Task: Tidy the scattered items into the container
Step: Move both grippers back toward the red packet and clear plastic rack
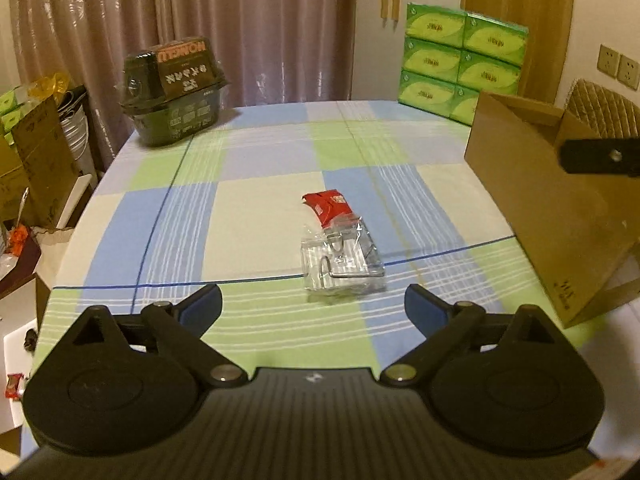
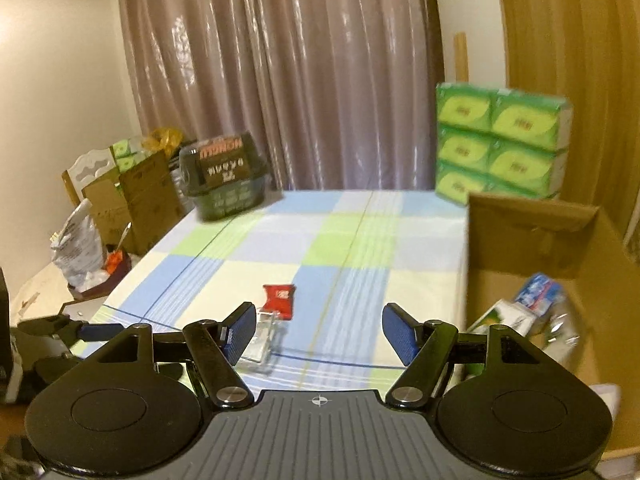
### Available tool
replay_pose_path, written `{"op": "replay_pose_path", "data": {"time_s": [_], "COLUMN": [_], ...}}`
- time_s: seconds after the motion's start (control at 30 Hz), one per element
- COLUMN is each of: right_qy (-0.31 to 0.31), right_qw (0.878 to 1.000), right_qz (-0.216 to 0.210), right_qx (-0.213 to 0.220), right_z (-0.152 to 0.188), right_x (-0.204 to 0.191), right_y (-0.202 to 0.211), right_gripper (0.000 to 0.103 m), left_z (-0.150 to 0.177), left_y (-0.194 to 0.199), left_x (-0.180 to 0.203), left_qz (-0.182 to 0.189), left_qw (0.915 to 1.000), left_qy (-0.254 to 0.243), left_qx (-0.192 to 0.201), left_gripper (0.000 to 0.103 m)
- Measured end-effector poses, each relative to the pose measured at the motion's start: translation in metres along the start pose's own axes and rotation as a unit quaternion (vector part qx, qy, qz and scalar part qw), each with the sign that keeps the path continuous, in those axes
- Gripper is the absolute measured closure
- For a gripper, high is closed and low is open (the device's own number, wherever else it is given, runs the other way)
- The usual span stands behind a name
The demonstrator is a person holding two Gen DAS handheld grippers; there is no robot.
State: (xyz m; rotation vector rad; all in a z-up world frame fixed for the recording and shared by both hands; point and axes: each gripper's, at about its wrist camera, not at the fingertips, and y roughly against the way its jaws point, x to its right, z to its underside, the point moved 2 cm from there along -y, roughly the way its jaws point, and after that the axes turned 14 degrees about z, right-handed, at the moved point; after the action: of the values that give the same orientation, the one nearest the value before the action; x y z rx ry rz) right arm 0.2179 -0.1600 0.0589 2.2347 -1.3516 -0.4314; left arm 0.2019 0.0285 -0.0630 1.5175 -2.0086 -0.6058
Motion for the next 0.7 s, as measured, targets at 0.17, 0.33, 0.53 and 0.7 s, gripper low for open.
{"op": "replay_pose_path", "data": {"time_s": [0.17,0.33,0.53,0.7], "right_qy": [-0.009,-0.008,-0.007,-0.004], "right_qw": [1.000,0.999,0.999,0.998], "right_qz": [0.004,0.005,0.012,0.013], "right_qx": [-0.023,-0.037,-0.049,-0.054], "right_z": [0.002,0.003,0.007,0.009], "right_x": [-0.009,-0.013,-0.011,-0.010], "right_y": [-0.040,-0.073,-0.099,-0.108], "right_gripper": [0.035,0.035,0.034,0.034], "left_z": [0.006,0.009,0.005,0.000], "left_y": [-0.036,-0.074,-0.107,-0.115], "left_x": [0.003,0.007,0.012,0.006], "left_qz": [0.009,0.007,-0.008,-0.013], "left_qw": [0.9997,0.9997,0.9996,0.9997], "left_qy": [-0.022,-0.022,-0.025,-0.021], "left_qx": [-0.007,-0.004,-0.003,-0.007], "left_gripper": [0.007,0.008,0.017,0.038]}}
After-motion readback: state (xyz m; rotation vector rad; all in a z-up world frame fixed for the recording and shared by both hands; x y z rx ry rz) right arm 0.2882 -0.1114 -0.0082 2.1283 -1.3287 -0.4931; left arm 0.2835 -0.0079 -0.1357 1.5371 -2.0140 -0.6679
